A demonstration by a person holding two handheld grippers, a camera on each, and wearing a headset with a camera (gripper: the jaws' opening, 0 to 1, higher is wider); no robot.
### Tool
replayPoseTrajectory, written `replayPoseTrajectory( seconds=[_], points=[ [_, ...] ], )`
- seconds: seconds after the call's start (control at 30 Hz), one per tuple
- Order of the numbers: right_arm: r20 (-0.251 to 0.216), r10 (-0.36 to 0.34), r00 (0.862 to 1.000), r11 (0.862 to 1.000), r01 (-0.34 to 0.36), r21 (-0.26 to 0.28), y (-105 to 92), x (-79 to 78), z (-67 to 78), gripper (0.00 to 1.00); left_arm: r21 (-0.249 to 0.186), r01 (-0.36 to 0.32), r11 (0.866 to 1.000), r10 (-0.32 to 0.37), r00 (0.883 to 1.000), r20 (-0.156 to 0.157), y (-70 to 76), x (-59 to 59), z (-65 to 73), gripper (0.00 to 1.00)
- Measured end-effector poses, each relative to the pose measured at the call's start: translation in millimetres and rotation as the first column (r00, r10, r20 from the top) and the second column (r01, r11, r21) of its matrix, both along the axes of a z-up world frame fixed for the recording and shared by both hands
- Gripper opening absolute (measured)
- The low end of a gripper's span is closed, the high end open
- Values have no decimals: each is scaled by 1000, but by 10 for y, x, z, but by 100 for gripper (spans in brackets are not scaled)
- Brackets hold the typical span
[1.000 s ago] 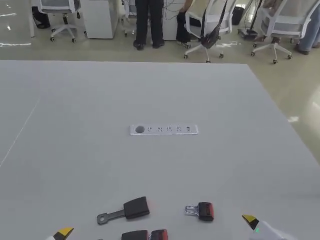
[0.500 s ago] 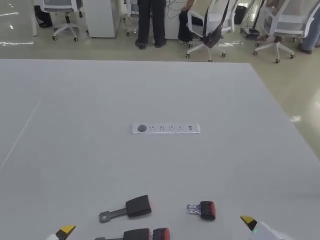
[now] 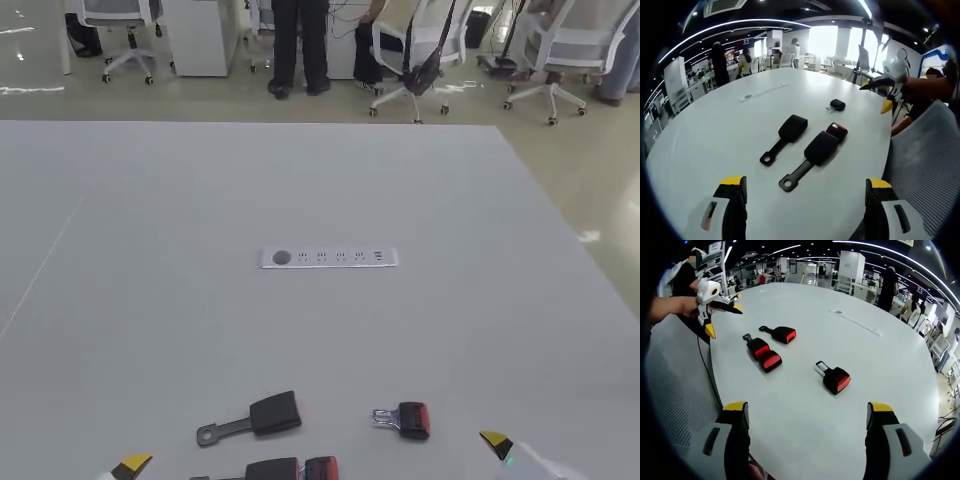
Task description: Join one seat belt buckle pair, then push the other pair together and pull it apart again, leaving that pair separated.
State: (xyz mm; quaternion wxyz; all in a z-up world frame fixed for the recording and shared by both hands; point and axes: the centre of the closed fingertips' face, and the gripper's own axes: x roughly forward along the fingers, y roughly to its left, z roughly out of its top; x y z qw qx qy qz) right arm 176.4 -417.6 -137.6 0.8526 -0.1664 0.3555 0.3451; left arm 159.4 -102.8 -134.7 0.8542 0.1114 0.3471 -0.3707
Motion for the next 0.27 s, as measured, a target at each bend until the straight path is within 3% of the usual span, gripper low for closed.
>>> replayPoseTrajectory(
  seconds=[0.27],
  points=[
    [-1, 2, 1000, 1000, -2, 0, 11, -11, 65, 98, 2, -2, 1000, 2, 1000, -1, -35, -17, 42, 100]
  ],
)
